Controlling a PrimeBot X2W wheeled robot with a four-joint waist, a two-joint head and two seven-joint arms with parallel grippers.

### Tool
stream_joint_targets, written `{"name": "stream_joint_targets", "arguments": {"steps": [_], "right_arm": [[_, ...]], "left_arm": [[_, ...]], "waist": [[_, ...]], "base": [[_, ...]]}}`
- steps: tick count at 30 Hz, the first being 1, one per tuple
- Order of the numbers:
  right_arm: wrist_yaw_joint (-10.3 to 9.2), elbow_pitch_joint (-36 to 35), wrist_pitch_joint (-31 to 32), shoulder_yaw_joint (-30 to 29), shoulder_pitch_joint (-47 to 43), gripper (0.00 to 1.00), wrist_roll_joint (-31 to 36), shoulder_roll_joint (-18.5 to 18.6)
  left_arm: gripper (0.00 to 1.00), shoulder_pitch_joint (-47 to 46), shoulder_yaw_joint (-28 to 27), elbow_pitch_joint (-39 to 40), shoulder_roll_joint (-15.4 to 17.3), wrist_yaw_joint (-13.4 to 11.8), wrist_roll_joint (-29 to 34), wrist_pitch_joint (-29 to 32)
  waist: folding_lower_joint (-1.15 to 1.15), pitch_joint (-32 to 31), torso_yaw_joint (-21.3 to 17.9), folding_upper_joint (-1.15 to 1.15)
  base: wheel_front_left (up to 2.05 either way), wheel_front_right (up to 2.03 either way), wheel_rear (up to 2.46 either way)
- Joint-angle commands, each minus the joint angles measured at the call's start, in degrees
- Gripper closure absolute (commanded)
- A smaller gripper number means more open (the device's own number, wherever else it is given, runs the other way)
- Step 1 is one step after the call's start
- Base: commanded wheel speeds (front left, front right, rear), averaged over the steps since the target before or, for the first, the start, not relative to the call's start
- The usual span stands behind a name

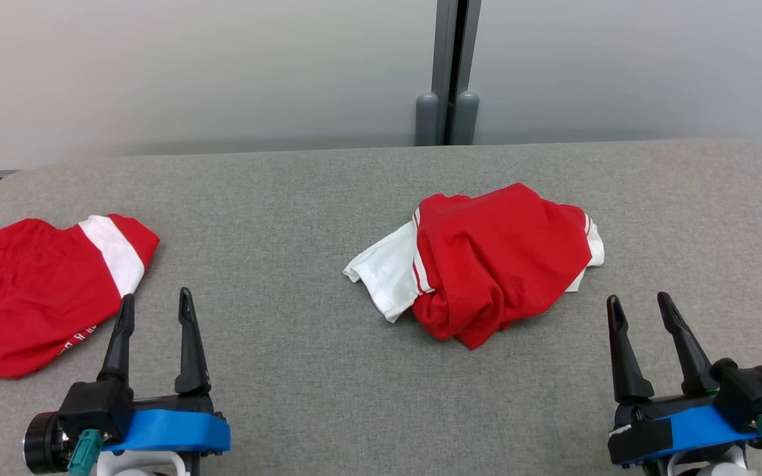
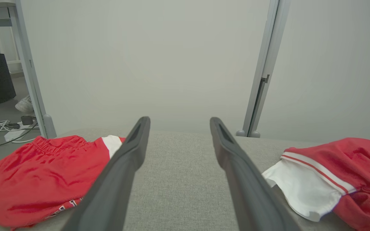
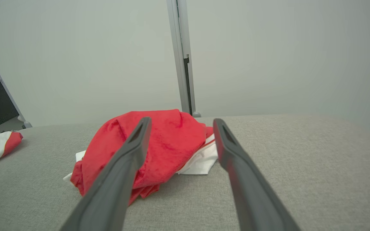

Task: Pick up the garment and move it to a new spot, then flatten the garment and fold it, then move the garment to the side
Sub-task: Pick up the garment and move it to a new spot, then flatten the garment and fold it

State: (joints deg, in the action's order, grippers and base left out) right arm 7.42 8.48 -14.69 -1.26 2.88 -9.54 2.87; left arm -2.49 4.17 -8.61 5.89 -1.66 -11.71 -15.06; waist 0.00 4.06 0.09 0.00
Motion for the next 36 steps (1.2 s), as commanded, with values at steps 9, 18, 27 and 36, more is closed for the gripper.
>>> {"name": "stream_joint_targets", "arguments": {"steps": [9, 18, 27, 36], "right_arm": [[0.13, -0.1, 0.2, 0.1, -0.8, 0.0, 0.2, 0.0], [0.13, -0.4, 0.2, 0.2, 0.8, 0.0, 0.3, 0.0], [0.13, -0.7, 0.0, 0.2, 2.9, 0.0, 0.0, 0.0], [0.13, -0.4, -0.4, -0.4, 4.9, 0.0, -1.5, 0.0]], "left_arm": [[0.0, 0.2, -1.9, -0.3, -1.2, 1.6, 2.1, -0.2], [0.0, -6.1, -0.9, -2.5, -1.8, 3.8, 3.6, -0.2], [0.0, -22.2, 4.9, -11.3, -0.7, 7.7, 5.5, 0.4], [0.0, -37.8, 12.7, -24.7, 1.2, 9.2, 4.6, 4.4]], "waist": [[0.0, 0.2, -0.3, 0.0], [0.0, 2.4, -1.7, 0.0], [0.0, 6.2, -5.3, 0.0], [0.0, 11.8, -9.9, 0.0]], "base": [[0.0, 0.0, 0.0], [0.0, 0.0, 0.0], [0.0, 0.0, 0.0], [0.0, 0.0, 0.0]]}}
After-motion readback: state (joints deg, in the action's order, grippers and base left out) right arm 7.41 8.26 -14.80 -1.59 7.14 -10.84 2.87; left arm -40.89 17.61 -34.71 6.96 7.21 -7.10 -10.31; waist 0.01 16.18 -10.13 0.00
